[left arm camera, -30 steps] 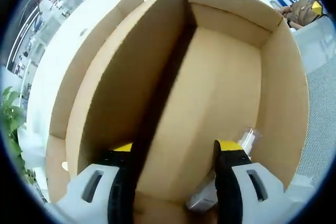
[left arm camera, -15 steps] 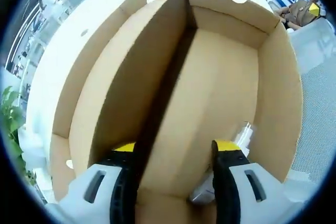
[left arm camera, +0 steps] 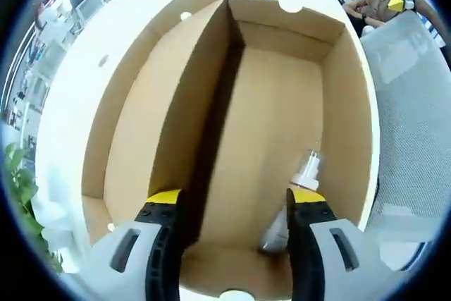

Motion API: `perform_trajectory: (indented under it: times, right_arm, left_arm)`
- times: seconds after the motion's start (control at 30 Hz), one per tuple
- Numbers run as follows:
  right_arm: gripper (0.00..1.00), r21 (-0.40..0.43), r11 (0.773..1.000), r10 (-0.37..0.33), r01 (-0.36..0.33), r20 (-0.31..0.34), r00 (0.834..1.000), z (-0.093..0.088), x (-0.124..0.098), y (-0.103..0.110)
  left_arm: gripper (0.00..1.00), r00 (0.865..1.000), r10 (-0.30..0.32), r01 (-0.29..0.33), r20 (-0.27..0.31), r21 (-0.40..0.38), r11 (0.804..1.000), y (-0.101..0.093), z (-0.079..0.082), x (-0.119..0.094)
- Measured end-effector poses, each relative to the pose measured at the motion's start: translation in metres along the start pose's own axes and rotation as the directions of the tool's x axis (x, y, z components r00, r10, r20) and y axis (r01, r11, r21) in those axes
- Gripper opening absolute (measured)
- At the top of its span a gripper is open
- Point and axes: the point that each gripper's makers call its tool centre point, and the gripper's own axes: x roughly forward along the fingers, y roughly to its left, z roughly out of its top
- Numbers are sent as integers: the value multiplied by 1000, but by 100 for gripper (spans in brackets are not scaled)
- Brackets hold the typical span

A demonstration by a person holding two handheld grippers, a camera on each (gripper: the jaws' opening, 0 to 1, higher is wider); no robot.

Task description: Operate the shoe box by opening the lid, removing the specified soft item, and placing it in the target area until the item is outside and the box remains undamaged.

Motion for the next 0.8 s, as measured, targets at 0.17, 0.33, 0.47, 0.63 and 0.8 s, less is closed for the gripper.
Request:
perform_trajectory:
  times: [0.17,0.33,0.47,0.63,0.8]
  right_arm:
    - [94,1,1000,-2,2,0,1000,-1,0,-1]
    - [94,6,1000,-5,5,2,1000,-1,0,-2]
    - [94,3,1000,-3,3,1,1000,-1,0,-1]
    - [94,1,1000,-1,1,2,1000,-1,1,0]
    - [94,-1,1000,4,-4,4,1000,0,2,2]
  left_arm:
    - [59,1000,2,-2,-3,52,999,1,2,-7]
    - [59,1000,14,-14,-2,84,996,2,3,-15]
    - [60,1000,16,-17,21,94,995,-2,7,-23]
    - [60,999,18,-23,44,103,994,-6,11,-33]
    - [60,998,17,-24,67,110,994,-9,15,-43]
